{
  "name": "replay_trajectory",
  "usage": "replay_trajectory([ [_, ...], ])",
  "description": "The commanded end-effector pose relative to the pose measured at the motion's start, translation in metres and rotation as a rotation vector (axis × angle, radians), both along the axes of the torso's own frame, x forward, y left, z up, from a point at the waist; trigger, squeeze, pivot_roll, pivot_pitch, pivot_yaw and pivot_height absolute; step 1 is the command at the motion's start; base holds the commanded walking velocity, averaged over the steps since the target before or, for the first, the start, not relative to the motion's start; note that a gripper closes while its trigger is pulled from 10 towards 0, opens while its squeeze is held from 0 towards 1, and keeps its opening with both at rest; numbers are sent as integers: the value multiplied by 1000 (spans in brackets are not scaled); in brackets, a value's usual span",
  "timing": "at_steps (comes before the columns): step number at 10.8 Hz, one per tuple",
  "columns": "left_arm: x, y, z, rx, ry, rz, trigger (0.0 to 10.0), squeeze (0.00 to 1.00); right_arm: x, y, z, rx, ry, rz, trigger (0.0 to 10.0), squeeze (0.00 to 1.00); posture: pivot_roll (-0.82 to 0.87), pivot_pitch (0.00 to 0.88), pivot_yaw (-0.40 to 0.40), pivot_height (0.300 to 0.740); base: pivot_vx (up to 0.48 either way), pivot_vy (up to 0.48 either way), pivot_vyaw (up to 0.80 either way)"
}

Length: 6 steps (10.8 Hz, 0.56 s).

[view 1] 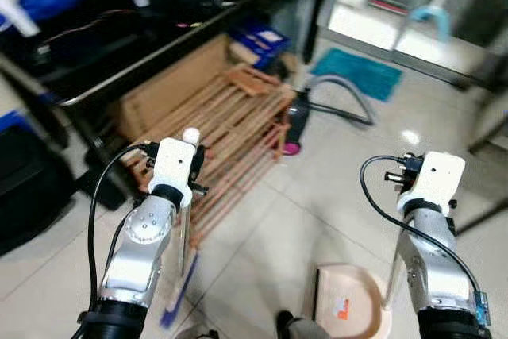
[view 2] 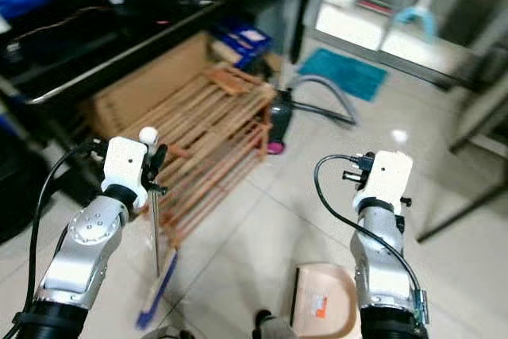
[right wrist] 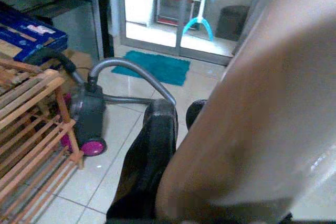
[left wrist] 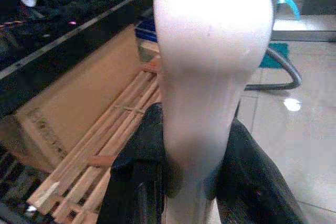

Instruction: Sweep floor

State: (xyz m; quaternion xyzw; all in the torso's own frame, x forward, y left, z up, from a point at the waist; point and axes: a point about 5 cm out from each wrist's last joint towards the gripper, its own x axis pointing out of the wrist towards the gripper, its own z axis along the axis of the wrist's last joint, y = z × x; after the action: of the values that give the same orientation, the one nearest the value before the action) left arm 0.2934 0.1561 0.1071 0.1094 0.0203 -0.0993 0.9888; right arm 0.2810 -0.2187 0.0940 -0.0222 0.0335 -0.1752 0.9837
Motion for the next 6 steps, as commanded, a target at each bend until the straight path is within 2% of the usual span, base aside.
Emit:
replay_trajectory([
  [1, 5, 2, 9, -1, -44, 3, 10000, 0, 1, 5, 10, -14, -31, -1, 10000, 0, 20, 76, 45, 740, 0, 0, -781],
  [4, 4, 3, 6, 10, -45, -8, 10000, 0, -2, 5, 10, -18, -43, -25, 10000, 0, 26, 71, 68, 740, 0, 0, -781],
  [6, 6, 0, 9, -5, -59, -12, 10000, 0, 1, 5, 23, -84, -101, -11, 10000, 0, 30, 72, 65, 740, 0, 0, -781],
])
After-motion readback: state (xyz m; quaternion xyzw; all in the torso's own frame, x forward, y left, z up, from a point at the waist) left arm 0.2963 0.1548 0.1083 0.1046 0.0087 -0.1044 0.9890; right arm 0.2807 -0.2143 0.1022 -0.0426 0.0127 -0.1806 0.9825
